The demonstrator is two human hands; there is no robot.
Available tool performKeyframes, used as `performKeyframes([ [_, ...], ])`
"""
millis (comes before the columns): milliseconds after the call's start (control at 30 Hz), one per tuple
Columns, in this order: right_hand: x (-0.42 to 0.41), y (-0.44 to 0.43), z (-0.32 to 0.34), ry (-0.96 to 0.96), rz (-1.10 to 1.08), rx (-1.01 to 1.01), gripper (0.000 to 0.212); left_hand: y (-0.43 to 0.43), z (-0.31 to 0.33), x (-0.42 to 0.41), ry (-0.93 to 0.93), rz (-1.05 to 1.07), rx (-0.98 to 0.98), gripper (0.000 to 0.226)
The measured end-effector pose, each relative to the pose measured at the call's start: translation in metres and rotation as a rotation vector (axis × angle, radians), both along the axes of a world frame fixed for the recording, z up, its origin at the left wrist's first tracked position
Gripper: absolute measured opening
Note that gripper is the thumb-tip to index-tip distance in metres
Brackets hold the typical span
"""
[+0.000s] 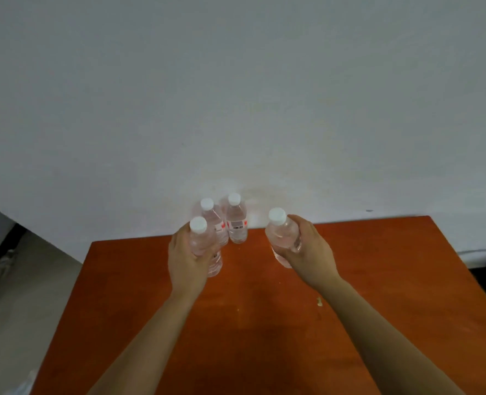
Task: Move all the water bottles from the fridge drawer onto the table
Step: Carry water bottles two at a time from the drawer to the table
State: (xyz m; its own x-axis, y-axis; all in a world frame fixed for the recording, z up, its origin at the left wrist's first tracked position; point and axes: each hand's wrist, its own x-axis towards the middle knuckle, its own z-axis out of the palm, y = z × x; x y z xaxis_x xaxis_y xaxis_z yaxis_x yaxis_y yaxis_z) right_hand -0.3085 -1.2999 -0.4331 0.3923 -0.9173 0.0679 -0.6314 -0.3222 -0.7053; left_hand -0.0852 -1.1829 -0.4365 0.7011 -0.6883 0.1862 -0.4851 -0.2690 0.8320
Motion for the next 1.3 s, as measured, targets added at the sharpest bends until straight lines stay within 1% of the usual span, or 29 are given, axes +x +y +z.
performKeyframes([
  [200,0.052,-0.038,-0.03,0.128,0.012,0.12,0.075,-0.034,-0.031,0.056,-0.002,0.05,0.12,0.065],
  [300,0.074,-0.056,-0.041,0.138,-0.021,0.173,0.078,-0.052,-0.039,0.08,0.038,0.094,0.139,0.068],
  [367,0.087,-0.065,-0.049,0.142,-0.016,0.186,0.076,-0.063,-0.043,0.093,0.054,0.076,0.145,0.066],
  [467,0.099,-0.079,-0.059,0.08,-0.058,0.226,0.075,-0.075,-0.049,0.109,0.095,0.019,0.134,0.067],
  [567,0.104,-0.086,-0.066,-0.054,-0.097,0.323,0.073,-0.08,-0.059,0.116,0.159,-0.041,0.16,0.071],
  [667,0.106,-0.088,-0.069,-0.086,-0.092,0.346,0.076,-0.081,-0.067,0.119,0.135,-0.111,0.174,0.07],
  [800,0.106,-0.083,-0.067,-0.029,-0.075,0.283,0.081,-0.076,-0.066,0.12,0.094,-0.175,0.178,0.074],
  [900,0.101,-0.073,-0.056,-0.055,-0.103,0.245,0.075,-0.071,-0.051,0.109,-0.025,-0.149,0.145,0.074],
  [967,0.094,-0.065,-0.041,-0.061,-0.122,0.123,0.066,-0.067,-0.035,0.099,-0.165,-0.133,0.126,0.068],
  [1033,0.083,-0.055,-0.023,-0.019,-0.153,-0.039,0.058,-0.064,-0.021,0.088,-0.314,-0.159,0.075,0.061],
  [1100,0.067,-0.047,-0.007,0.046,-0.208,-0.182,0.058,-0.063,-0.01,0.076,-0.459,-0.198,0.055,0.059],
  [1200,0.03,-0.036,0.01,0.11,-0.275,-0.334,0.059,-0.069,0.011,0.045,-0.585,-0.232,0.089,0.062],
  [1300,-0.02,-0.021,0.026,0.166,-0.349,-0.41,0.061,-0.077,0.035,-0.003,-0.663,-0.32,0.088,0.062],
])
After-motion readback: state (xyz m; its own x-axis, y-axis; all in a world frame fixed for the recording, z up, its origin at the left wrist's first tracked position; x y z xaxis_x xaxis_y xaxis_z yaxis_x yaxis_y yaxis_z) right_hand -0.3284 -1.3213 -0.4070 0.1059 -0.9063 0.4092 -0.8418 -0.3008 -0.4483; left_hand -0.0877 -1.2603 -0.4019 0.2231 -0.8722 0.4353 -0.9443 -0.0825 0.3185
